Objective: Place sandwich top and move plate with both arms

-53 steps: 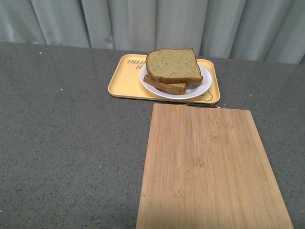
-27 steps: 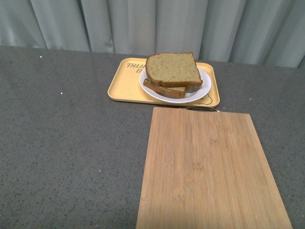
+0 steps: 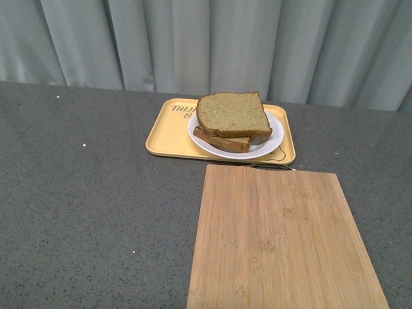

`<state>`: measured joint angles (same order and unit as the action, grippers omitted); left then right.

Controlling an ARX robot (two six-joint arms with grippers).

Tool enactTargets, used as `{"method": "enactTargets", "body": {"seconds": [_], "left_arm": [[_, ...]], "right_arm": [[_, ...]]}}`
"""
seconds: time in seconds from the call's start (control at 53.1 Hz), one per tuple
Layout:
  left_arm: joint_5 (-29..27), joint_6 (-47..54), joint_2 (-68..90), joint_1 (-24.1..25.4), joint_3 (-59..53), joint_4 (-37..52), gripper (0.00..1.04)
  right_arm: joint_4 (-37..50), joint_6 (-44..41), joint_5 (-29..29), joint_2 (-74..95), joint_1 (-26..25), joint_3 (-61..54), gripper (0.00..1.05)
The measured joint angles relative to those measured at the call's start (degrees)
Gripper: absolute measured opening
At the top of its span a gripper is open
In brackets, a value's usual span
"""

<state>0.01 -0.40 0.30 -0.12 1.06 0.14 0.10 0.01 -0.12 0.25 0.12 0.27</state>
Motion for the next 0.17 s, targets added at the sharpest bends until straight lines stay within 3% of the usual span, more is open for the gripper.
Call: {"method": "enactTargets", "body": {"seconds": [0.169], "left_arm": [[0.00,0.00,0.00,0.00,0.00,0.00,0.98]], "right_arm": [[0.00,0.00,0.00,0.00,0.00,0.00,0.95]]}}
